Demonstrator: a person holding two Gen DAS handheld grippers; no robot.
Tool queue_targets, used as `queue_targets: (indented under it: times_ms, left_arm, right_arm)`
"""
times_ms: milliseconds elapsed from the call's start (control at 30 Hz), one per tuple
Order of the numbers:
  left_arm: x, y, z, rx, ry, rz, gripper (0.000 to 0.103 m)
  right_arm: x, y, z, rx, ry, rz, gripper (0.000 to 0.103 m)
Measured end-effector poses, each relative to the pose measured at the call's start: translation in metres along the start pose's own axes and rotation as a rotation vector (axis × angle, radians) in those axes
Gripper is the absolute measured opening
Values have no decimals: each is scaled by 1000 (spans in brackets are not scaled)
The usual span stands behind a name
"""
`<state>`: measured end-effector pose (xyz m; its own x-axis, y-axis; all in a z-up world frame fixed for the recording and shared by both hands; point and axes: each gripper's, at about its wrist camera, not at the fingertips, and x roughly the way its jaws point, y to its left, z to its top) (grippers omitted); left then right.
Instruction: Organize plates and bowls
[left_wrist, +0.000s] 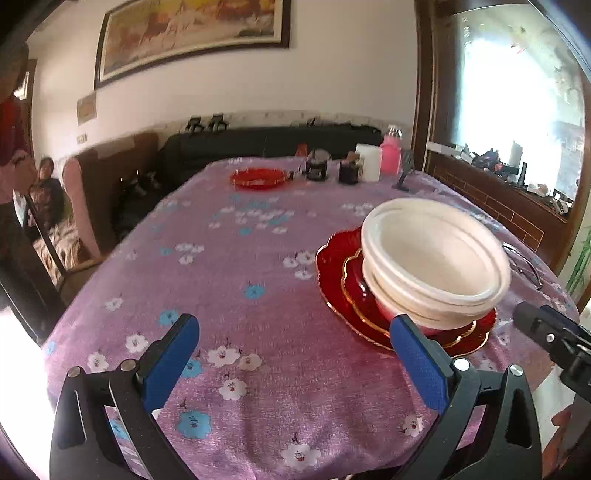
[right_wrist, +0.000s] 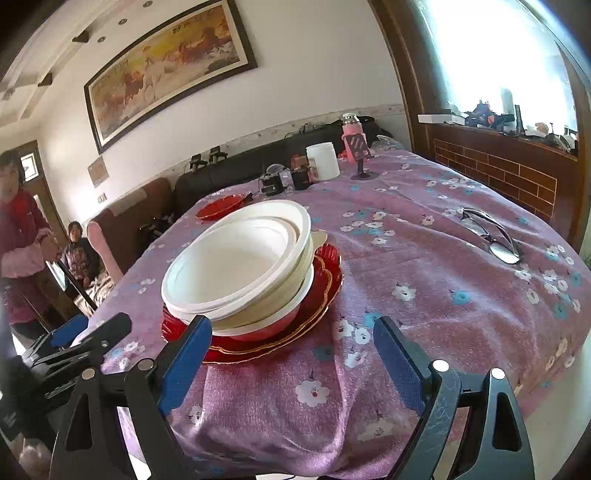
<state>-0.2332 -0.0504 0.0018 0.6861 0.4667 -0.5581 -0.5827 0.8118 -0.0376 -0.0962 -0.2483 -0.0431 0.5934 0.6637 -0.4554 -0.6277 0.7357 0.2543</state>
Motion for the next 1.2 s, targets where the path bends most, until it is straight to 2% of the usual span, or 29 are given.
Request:
queue_targets:
  times_ms: [100, 167, 233, 333, 467, 533, 667, 733, 933, 1200]
  left_arm:
    - [3, 1, -2, -17, 20, 13, 103]
    - [2, -3, -3, 11, 43, 35, 103]
    - [-1, -6, -5, 36, 50, 23, 103]
    - [-8, -8, -6, 45, 32, 46, 103]
    - [-17, -11, -2, 76, -17, 133, 103]
    - [-18, -11, -2, 80, -23, 136, 103]
    - [-13, -16, -6, 111, 14, 135, 103]
    - [-11, -17, -7, 122, 23, 156, 103]
    - [-15, -21, -9, 143, -3, 203, 103]
    - [-15, -28, -13, 194, -37, 220, 103]
  right_arm:
    - [-2, -2, 0, 10, -6, -9, 92]
    - [-4, -2, -1, 13, -10, -9, 92]
    - [-6, 0, -3, 10, -8, -8, 92]
    - [-6, 3, -2, -3, -2, -7, 92]
    - [-5, 5, -2, -14, -6, -9, 92]
    - [-5, 5, -1, -16, -8, -10, 92]
    - [-6, 5, -2, -10, -6, -5, 93]
    - [-6, 6, -2, -12, -5, -4, 93]
    - [-8, 10, -3, -30, -9, -4, 93]
    - [-7, 13, -4, -35, -11, -3, 93]
